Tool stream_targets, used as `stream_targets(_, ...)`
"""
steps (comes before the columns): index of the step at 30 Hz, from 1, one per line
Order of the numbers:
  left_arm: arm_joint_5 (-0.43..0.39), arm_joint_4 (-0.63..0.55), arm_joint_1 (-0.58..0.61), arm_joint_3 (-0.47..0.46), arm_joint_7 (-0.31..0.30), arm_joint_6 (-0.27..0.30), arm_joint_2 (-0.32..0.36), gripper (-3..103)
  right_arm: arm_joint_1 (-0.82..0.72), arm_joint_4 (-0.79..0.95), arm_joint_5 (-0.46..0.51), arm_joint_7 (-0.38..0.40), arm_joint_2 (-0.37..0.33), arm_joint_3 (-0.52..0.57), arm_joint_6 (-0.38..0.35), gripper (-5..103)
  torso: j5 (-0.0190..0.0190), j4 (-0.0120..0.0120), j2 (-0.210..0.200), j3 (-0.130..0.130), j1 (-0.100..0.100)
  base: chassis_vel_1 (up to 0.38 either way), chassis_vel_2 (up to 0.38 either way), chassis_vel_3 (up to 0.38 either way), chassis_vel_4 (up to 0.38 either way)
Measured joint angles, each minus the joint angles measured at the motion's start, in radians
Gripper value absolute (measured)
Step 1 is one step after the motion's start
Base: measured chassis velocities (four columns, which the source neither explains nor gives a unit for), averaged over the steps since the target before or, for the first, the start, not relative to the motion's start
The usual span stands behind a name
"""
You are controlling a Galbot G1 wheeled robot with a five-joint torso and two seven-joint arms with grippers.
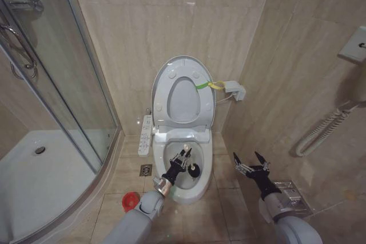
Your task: Open the toilet lid, clean the toilet bowl with a toilet brush, close the toilet lid, and flush.
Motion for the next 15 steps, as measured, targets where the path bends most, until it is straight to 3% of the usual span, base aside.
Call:
stream_targets(5, 0.007, 0.039, -0.009, 0.001, 0.003, -0.009, -0.014, 19, 0.000, 0.000, 0.000, 0.000, 0.000, 0.000, 0.000, 100, 0.0001, 0.0000, 0.000, 0.000, 0.000, 0.000, 0.000, 0.000, 0.000)
stream_targets(15, 0.022, 0.225, -0.061, -0.027, 0.061, -0.096, -0.058, 19, 0.000, 0.000, 0.000, 0.000, 0.000, 0.000, 0.000, 100, -0.0001, -0.0001, 0.000, 0.000, 0.000, 0.000, 0.000, 0.000, 0.000)
